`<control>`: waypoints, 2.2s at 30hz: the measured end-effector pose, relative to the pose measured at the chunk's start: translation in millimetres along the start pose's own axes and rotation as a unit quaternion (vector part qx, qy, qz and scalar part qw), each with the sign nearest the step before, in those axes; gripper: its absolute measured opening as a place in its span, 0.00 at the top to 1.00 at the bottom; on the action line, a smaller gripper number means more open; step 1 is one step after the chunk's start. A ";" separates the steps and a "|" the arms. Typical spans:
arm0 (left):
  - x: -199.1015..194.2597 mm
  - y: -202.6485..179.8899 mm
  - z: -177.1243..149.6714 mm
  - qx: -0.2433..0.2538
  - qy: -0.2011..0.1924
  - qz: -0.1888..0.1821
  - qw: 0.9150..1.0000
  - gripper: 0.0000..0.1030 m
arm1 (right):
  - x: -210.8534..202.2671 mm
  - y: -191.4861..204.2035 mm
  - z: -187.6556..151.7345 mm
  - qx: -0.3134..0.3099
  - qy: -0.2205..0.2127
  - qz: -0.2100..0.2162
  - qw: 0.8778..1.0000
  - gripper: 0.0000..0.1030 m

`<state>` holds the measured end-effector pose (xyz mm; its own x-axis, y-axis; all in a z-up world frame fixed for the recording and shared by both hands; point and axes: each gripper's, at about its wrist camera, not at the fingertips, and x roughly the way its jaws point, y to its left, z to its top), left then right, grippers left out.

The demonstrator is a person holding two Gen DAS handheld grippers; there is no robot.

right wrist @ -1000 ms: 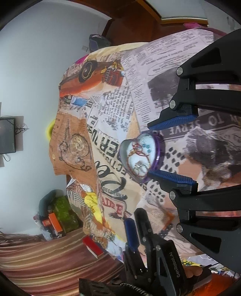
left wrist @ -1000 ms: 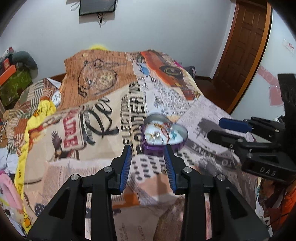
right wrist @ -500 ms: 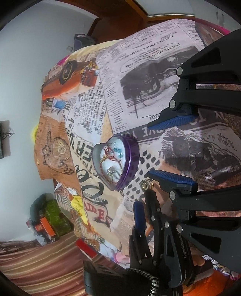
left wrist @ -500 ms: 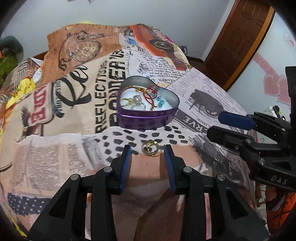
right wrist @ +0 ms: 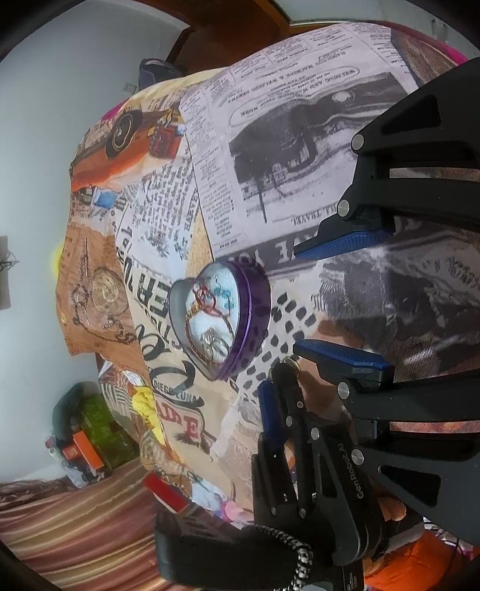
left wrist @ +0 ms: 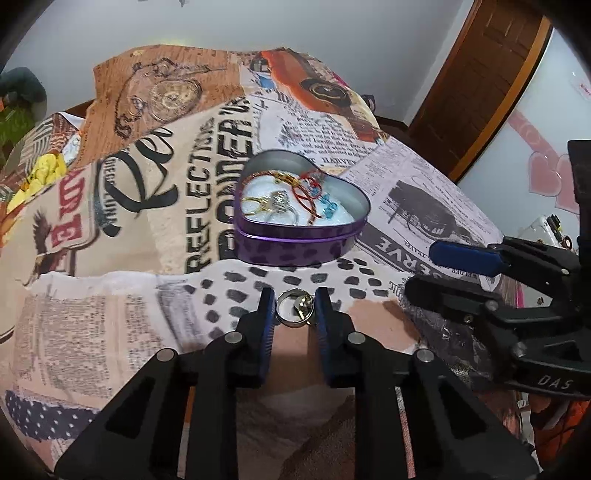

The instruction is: Organize jewelry

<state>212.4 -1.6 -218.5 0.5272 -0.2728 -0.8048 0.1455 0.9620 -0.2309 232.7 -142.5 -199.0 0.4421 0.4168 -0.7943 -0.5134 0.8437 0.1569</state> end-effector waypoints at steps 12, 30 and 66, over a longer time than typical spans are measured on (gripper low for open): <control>-34.6 32.7 -9.2 -0.015 -0.036 0.030 0.999 0.80 | 33.6 35.6 13.0 -0.066 0.043 0.011 0.997 0.60; -44.1 27.6 -15.8 -0.013 -0.047 0.023 0.999 0.80 | 48.8 44.1 16.1 -0.093 0.056 0.025 0.994 0.93; -45.2 26.5 -9.6 -0.010 -0.055 0.031 0.998 0.80 | 61.7 31.6 25.7 -0.086 0.068 0.010 0.994 0.84</control>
<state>184.4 36.2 -193.5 0.6235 -0.2086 -0.7535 0.0933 0.9767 -0.1933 262.6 -81.5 -228.0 0.3331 0.3746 -0.8653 -0.6448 0.7601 0.0809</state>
